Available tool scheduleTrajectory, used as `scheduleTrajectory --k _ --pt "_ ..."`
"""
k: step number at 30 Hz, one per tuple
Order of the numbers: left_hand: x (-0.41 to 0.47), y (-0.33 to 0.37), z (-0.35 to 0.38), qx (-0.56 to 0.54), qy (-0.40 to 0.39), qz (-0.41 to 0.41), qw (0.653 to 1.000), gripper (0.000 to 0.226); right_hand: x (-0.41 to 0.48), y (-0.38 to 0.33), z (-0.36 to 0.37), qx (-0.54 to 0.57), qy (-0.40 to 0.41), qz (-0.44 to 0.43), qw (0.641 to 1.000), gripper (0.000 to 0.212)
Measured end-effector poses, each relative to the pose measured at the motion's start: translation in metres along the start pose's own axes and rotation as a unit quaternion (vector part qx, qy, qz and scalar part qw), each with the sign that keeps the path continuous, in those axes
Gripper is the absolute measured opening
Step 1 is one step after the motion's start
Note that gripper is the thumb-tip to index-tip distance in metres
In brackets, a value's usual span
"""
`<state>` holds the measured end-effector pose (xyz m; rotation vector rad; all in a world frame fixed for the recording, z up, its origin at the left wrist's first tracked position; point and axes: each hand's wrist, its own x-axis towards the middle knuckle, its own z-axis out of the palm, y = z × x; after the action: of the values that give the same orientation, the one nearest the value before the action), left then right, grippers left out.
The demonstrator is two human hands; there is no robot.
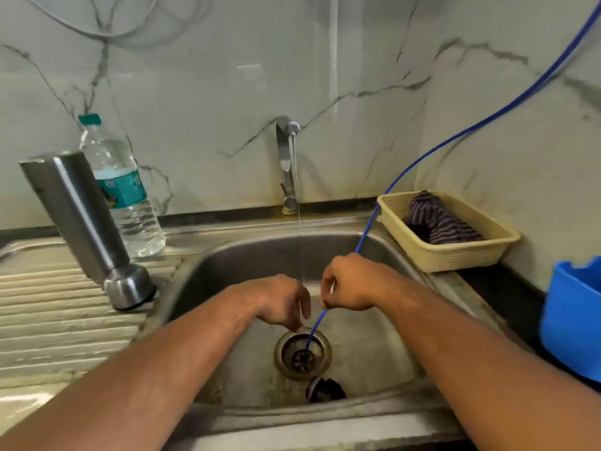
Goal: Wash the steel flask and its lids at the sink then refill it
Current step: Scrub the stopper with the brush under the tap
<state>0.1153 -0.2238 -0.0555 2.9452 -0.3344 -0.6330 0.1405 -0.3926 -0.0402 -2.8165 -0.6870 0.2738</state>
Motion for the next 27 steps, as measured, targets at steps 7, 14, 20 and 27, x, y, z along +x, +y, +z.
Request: scheduleTrajectory --k 7,14,20,27 --pt "0.028 0.016 0.056 0.003 -0.171 0.134 0.976 0.069 0.014 0.008 0.010 0.025 -0.017 0.018 0.999 0.021" --pt "0.035 0.024 0.077 0.064 -0.191 0.204 0.958 0.072 0.015 0.011 0.012 0.038 -0.014 0.023 0.999 0.019" --pt "0.033 0.013 0.062 0.059 -0.128 0.122 0.982 0.061 0.016 0.015 0.009 0.048 0.016 0.053 0.997 0.016" --pt "0.037 -0.026 0.003 -0.218 0.219 -0.016 0.951 0.063 0.018 0.016 0.001 0.101 0.119 0.103 0.982 0.017"
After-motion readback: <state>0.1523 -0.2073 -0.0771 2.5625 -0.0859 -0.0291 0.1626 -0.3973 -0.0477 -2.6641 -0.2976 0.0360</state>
